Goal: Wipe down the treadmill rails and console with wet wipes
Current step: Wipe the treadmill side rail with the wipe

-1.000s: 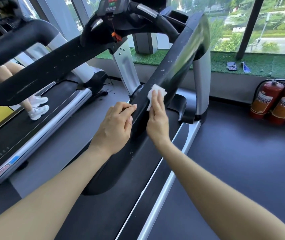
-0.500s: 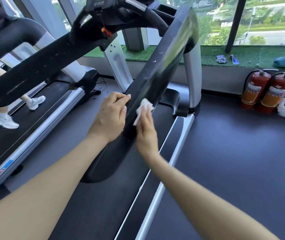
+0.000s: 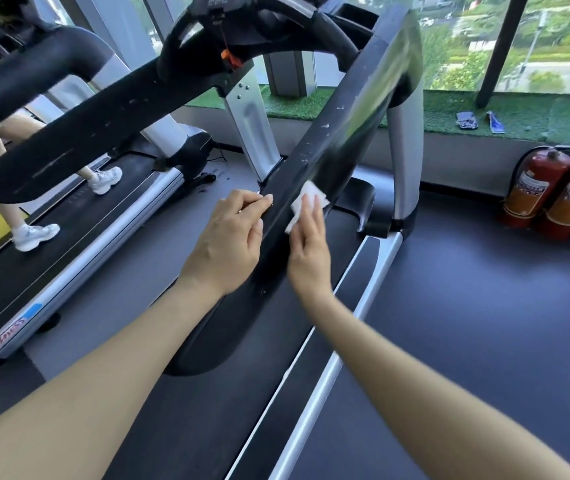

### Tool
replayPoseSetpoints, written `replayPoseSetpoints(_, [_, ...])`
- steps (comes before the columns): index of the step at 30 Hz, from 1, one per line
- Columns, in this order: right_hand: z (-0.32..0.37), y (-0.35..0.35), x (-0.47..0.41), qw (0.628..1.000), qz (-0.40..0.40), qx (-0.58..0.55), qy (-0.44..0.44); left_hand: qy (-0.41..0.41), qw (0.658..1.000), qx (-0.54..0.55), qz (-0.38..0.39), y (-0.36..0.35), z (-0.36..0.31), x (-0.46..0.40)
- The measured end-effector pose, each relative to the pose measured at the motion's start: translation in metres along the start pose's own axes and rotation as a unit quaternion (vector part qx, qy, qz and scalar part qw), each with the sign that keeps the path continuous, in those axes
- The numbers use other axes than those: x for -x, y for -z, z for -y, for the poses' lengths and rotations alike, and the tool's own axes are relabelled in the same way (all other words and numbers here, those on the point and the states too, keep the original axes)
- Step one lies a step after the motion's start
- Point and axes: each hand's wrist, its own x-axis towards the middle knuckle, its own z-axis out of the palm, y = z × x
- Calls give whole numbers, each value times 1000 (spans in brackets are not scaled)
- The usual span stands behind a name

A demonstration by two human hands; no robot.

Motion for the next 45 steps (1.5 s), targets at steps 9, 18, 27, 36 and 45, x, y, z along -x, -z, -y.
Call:
replayPoseSetpoints(9, [-33, 8, -48, 975, -56, -98, -193, 2, 1000, 0, -5, -1, 0, 1])
replayPoseSetpoints(18, [-43, -42, 97, 932, 28, -231, -277, -13, 1000, -13, -2, -2, 2, 1])
replayPoseSetpoints(27, [-34, -2, 0, 922, -80, -178, -335, -13, 1000, 0, -1, 0, 1, 2])
replayPoseSetpoints(36, [-33, -37, 113, 895, 25, -253, -368, -15, 1000, 5, -7, 1, 1, 1])
replayPoseSetpoints(45, [-21, -17, 47, 969, -35, -78, -234, -17, 1000, -22, 0, 12, -3, 11])
